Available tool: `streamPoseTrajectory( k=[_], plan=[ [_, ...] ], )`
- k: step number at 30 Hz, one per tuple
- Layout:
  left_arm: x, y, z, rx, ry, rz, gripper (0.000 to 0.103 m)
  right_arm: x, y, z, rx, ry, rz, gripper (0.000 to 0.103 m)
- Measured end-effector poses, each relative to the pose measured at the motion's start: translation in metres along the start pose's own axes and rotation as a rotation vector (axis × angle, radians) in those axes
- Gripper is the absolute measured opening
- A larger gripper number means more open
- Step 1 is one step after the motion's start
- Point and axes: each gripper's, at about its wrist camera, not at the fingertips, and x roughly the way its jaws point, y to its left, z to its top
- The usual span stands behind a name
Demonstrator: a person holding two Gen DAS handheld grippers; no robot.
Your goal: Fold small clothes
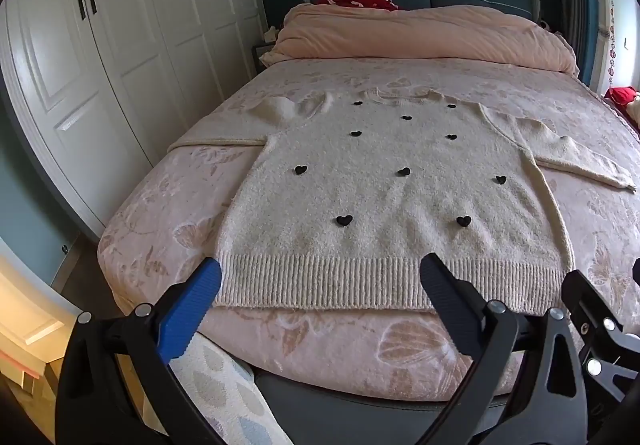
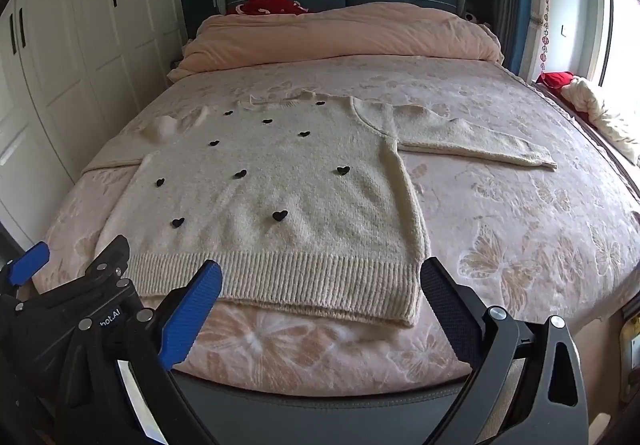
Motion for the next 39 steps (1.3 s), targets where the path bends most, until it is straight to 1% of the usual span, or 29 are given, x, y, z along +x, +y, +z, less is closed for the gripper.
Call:
streamPoseTrajectory(
  k=[9,16,39],
  plan=[
    [-0.0054,0.0034,0.002,0.001,-0.012,0.007,0.097,-0.0056,-0.0008,0.0012,-0.002,-0.006,-0.009,0.098],
    [-0.0098,-0.0037,0.0027,0.002,-0.024,0.017,0.097,-0.009,-0.0016,0.0022,0.006,-0.015,-0.014,0.098],
    [-0.0104,-0.004,0.0025,0.002,-0.024,0.019,0.097,-0.0092,-0.0036,0.0016,0.014,-0.01,-0.013,0.098]
  ],
)
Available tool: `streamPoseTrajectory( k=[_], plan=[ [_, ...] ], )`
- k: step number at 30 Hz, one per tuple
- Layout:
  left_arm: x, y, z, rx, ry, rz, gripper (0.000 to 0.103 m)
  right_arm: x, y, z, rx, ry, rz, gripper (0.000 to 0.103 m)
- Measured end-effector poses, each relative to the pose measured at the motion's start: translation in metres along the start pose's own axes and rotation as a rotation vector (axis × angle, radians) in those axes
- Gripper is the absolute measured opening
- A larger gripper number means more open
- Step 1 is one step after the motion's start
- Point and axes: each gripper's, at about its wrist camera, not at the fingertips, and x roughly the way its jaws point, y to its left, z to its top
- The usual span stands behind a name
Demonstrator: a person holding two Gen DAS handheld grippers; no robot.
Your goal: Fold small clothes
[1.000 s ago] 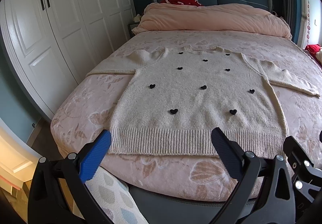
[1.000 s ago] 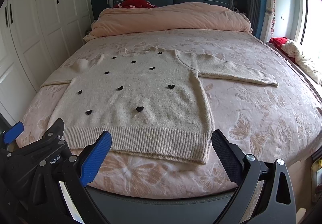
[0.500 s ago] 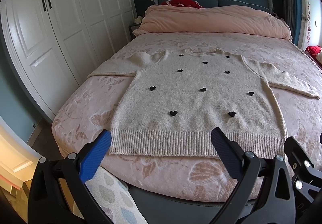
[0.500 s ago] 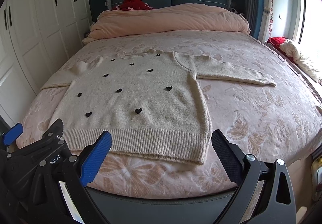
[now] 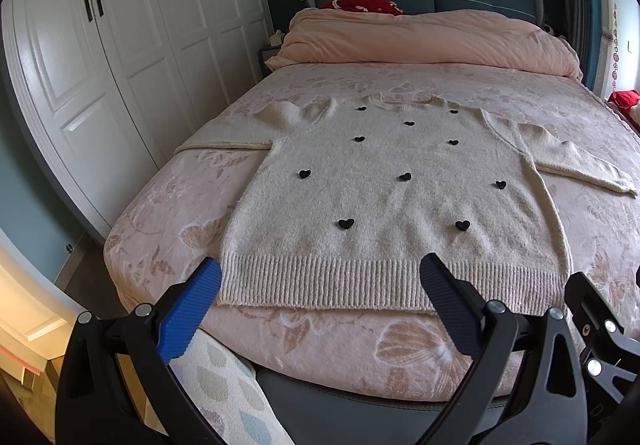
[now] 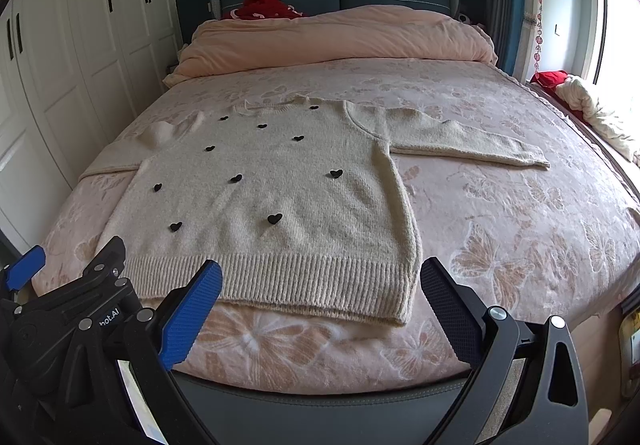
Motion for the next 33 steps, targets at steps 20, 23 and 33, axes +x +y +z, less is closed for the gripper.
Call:
streamPoseTrajectory(
  k=[20,23,33],
  plan=[
    [-0.0003,0.0003,-0.0016,0.0,-0.004,0.009,0.097,0.002,0.0007,-0.0031,0.008,0.009,0.001,0.098],
    [-0.0005,0.0002,-0.0017,0.001,-0.004,0.011,0.097,0.0024,0.0012,-0.0032,0.008,0.01,-0.001,0.098],
    [0.0,0.0006,-0.0024,0.001,-0.002,0.01,0.097,0.0045,-0.0004,-0.0035,0.016,0.021,0.001,0.098]
  ],
)
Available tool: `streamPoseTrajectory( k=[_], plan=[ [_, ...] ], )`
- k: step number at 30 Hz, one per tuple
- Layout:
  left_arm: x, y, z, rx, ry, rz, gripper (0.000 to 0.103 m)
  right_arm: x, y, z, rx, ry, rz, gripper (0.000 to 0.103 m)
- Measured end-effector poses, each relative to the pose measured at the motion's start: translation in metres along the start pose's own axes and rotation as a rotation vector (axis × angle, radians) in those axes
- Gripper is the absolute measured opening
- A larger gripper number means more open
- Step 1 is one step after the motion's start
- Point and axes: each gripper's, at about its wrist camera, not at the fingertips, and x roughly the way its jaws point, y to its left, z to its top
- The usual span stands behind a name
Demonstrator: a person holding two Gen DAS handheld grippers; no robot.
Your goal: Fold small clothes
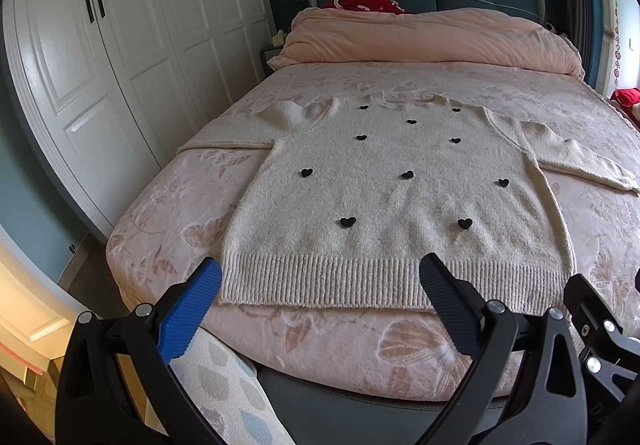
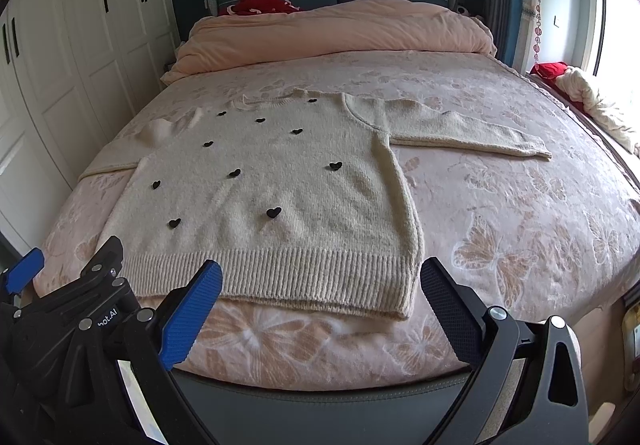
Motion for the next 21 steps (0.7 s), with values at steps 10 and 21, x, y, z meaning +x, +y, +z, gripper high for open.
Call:
streamPoseTrajectory(
  k=[10,21],
  plan=[
    [0.019,-0.014,-0.012,0.028,0.034,-0.019,0.097,0.022,-0.012,-0.009,0.034,0.05,0.025,0.098],
    [0.07,-0.023,0.016,-0.08,0.052,-0.111,0.097,0.125,-0.162,0.064,0.237,0.062,0.06,0.098]
  ],
)
